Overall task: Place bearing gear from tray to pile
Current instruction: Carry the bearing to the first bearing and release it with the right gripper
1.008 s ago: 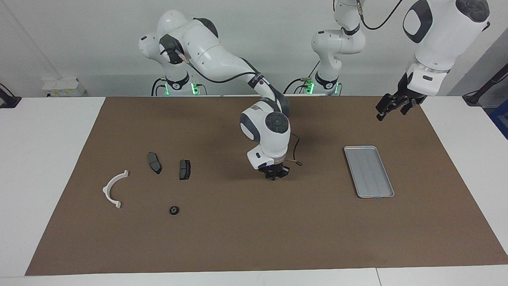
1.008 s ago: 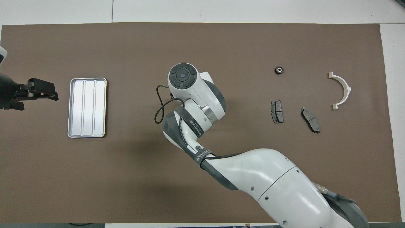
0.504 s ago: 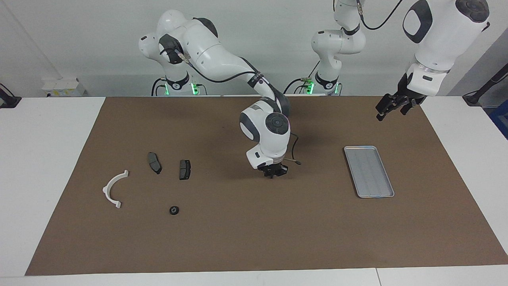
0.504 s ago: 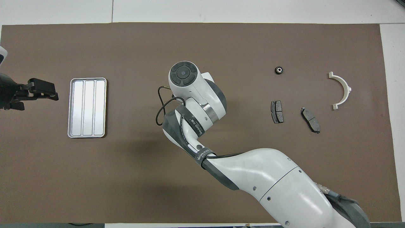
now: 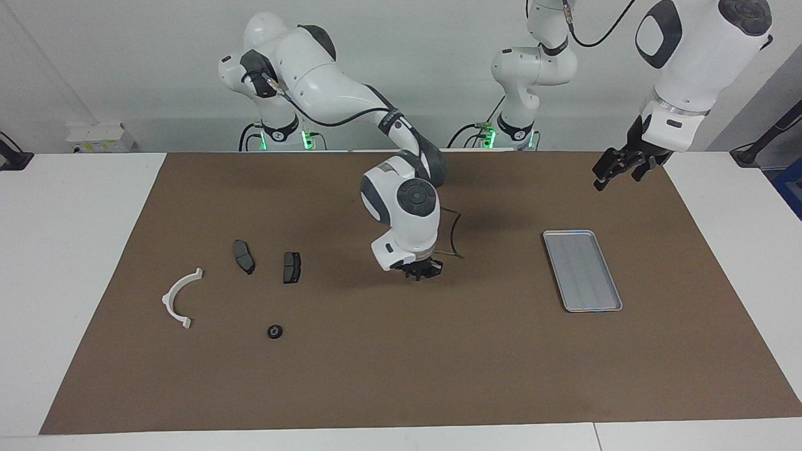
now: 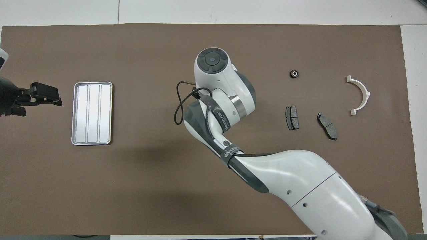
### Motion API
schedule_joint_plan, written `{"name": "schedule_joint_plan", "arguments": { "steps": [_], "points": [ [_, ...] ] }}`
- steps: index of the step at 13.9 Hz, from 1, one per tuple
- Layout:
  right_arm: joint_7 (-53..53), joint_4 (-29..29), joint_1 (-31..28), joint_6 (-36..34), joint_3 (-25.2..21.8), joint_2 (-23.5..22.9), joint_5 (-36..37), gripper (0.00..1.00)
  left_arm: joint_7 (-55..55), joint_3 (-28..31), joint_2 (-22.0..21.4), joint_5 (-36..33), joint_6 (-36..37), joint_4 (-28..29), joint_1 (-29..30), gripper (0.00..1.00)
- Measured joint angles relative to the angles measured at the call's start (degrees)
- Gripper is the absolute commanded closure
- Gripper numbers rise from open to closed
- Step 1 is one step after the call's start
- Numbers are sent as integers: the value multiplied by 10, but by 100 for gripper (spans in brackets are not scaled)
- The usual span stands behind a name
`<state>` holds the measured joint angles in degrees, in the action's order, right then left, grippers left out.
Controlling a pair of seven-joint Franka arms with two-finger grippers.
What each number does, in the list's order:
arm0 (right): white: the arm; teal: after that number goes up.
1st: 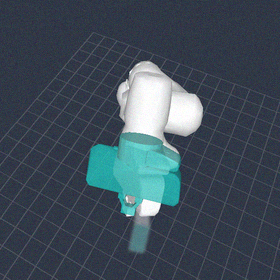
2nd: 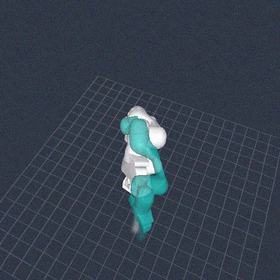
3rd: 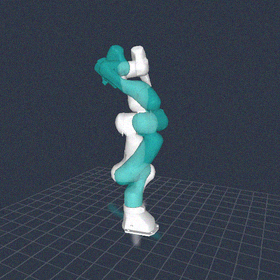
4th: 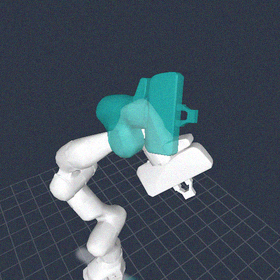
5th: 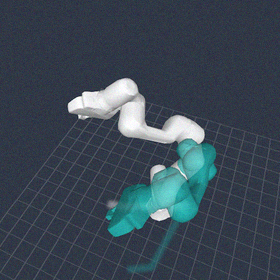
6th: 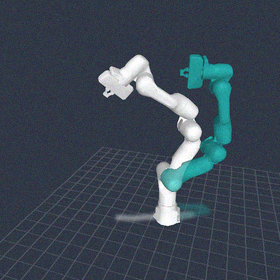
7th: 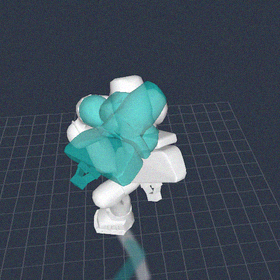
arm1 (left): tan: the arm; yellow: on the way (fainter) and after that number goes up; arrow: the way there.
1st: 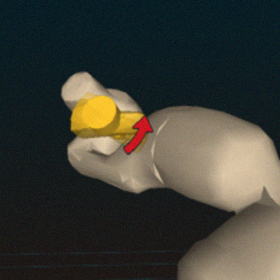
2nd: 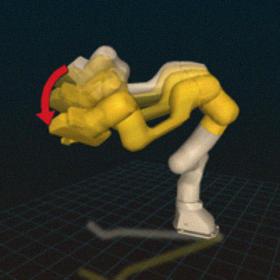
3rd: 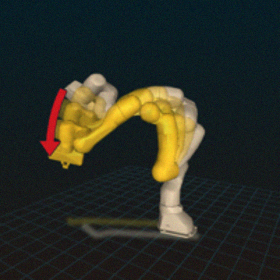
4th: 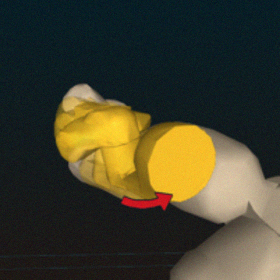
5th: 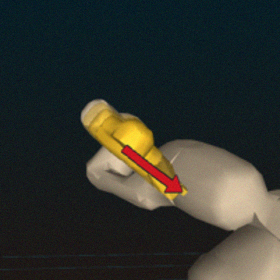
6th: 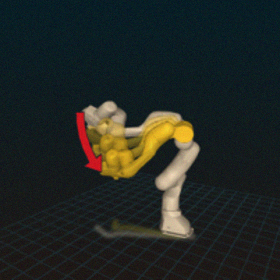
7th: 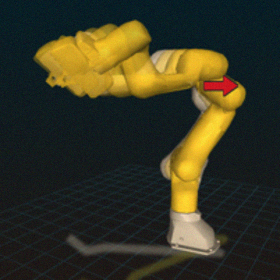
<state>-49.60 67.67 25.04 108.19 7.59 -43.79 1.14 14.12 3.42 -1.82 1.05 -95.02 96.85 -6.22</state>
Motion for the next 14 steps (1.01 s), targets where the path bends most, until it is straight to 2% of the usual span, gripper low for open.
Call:
{"name": "schedule_joint_plan", "arguments": {
  "steps": [7, 11, 14],
  "points": [
    [242, -6, -148, -51, 0, 59, 0, 100, 0, 0, 0, 0, 0, 1, 0, 0],
    [405, -5, -236, -60, -2, 62, 13, 100, 0, -1, 0, 0, 0, 1, 0, 0],
    [482, -1, -288, -60, -2, 61, 15, 100, 0, -1, 0, 0, 0, 1, 0, 0]
  ]
}}
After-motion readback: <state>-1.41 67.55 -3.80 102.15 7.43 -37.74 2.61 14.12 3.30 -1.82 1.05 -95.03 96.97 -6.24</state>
